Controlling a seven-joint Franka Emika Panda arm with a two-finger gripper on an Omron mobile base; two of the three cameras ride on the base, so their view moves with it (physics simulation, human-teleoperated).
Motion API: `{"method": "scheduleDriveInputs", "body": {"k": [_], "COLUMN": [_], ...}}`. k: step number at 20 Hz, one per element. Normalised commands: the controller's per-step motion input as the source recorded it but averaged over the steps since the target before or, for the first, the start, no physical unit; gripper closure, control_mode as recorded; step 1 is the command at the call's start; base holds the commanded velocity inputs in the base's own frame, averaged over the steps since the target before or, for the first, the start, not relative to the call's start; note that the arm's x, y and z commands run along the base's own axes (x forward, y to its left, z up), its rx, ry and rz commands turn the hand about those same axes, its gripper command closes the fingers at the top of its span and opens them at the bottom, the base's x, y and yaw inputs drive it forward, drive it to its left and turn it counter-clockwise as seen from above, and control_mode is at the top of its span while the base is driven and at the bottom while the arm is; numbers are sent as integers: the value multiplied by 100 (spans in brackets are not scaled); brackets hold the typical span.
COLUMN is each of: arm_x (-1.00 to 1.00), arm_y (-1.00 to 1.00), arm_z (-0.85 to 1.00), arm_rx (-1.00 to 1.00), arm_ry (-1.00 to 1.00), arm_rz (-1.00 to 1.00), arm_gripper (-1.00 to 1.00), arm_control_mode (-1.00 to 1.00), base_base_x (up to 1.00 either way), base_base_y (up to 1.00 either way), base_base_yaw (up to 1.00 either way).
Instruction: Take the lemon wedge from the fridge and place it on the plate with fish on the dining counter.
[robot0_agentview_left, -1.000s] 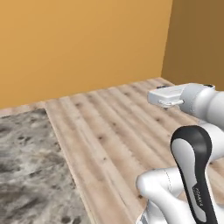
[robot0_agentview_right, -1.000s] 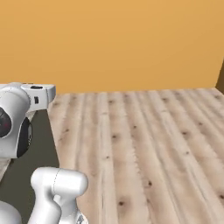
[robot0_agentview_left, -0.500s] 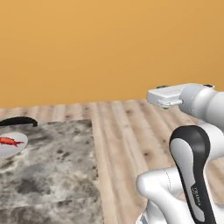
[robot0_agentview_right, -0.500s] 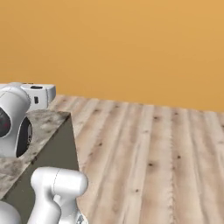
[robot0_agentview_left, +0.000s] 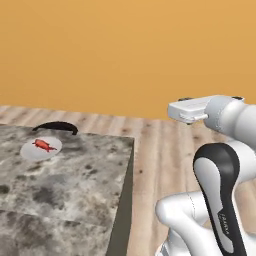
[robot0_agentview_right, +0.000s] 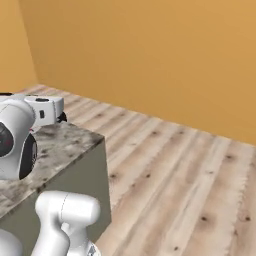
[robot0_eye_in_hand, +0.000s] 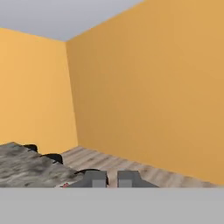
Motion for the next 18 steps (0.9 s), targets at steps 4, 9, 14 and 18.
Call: {"method": "scheduleDriveInputs", "body": {"k": [4,9,14,18], "arm_x": [0,0,0,0], "arm_y": [0,0,0,0], "arm_z": [0,0,0,0], "arm_rx": [0,0,0,0], "arm_ry": [0,0,0,0], "arm_rz": [0,0,0,0], "arm_gripper": [100,100,100,100], "arm_control_mode": [100,100,100,100], "base_base_x": [28,28,31,49], "base_base_y": [-32,-44,-66,-98], "base_base_yaw": [57,52,44,23]}}
